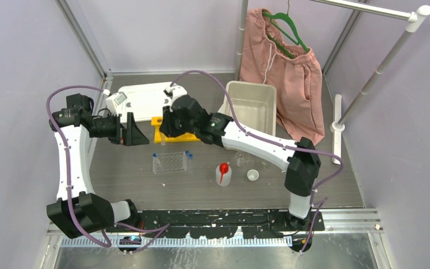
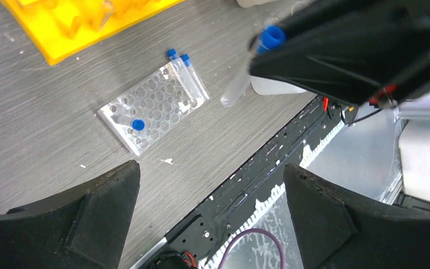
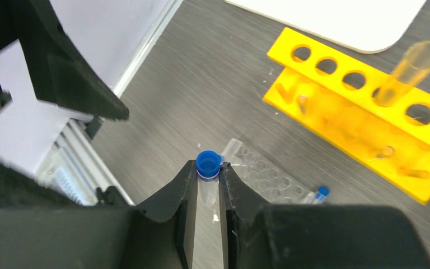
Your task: Organize the chemistry lab equipment
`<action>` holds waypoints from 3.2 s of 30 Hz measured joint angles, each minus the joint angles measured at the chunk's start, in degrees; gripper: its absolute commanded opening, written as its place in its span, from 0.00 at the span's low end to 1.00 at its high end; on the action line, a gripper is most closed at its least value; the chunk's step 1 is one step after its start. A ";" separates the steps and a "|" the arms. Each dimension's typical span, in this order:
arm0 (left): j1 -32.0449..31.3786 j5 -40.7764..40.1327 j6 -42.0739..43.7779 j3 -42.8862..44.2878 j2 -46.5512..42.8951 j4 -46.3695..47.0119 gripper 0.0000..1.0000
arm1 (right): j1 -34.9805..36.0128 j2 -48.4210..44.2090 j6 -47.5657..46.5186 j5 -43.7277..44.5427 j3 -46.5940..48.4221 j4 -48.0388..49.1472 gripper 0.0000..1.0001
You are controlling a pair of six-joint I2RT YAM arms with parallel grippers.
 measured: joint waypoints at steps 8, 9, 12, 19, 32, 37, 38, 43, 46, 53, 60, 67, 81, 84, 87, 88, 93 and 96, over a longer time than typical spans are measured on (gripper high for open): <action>0.87 -6.05 -8.22 1.66 4.37 4.15 0.98 | 7.91 -7.76 -11.56 8.15 -20.44 19.52 0.01; 1.14 -6.75 -8.94 1.68 4.83 4.61 0.98 | 9.09 -7.52 -13.00 8.59 -21.90 21.59 0.01; 1.57 -8.33 -10.40 1.68 5.57 5.05 0.98 | 12.09 -5.66 -16.81 9.22 -23.78 26.43 0.01; 1.70 -9.86 -11.30 1.70 5.73 5.16 0.98 | 13.86 0.44 -23.10 10.05 -25.14 35.28 0.01; 1.81 -9.99 -10.97 1.70 5.73 5.16 0.98 | 13.84 7.96 -28.06 11.45 -25.40 42.18 0.01; 1.90 -9.99 -10.91 1.73 6.43 5.18 0.98 | 13.84 9.38 -28.35 12.04 -25.38 43.25 0.01; 1.90 -9.99 -10.91 1.70 6.60 5.18 0.98 | 13.84 9.49 -28.35 12.11 -25.40 43.25 0.01; 1.90 -9.99 -10.91 1.70 7.06 5.20 0.98 | 13.84 9.62 -28.35 12.39 -25.77 44.48 0.01; 1.90 -9.99 -10.91 1.70 7.10 5.20 0.98 | 13.84 9.70 -28.33 12.61 -25.94 45.11 0.01; 1.90 -10.01 -10.75 1.70 7.10 5.20 0.98 | 13.79 10.47 -28.11 13.35 -26.82 47.17 0.01; 1.90 -10.36 -10.40 1.70 7.10 5.20 0.98 | 13.64 11.28 -27.36 13.97 -27.98 49.20 0.01; 1.92 -10.47 -9.60 1.70 7.10 5.20 0.98 | 13.49 11.96 -26.25 14.73 -28.41 49.99 0.06; 2.01 -10.84 -9.57 1.73 7.10 5.09 0.98 | 13.38 11.67 -22.34 16.11 -29.64 50.01 0.52; 2.01 -10.84 -9.55 2.03 7.10 4.85 0.98 | 13.38 10.08 -20.57 16.50 -29.79 48.17 0.58; 2.01 -10.84 -9.51 2.60 7.08 4.74 0.98 | 13.27 6.43 -18.27 16.98 -30.42 46.07 0.59; 2.01 -10.82 -9.51 2.78 7.08 4.74 0.98 | 13.27 4.63 -17.42 17.25 -30.93 45.57 0.59; 2.01 -10.82 -9.33 2.82 6.97 4.46 0.98 | 12.63 -5.40 -11.91 20.28 -32.00 40.04 0.43; 2.01 -10.80 -9.31 2.82 6.62 4.35 0.98 | 11.28 -9.70 -6.51 23.28 -30.67 32.94 0.35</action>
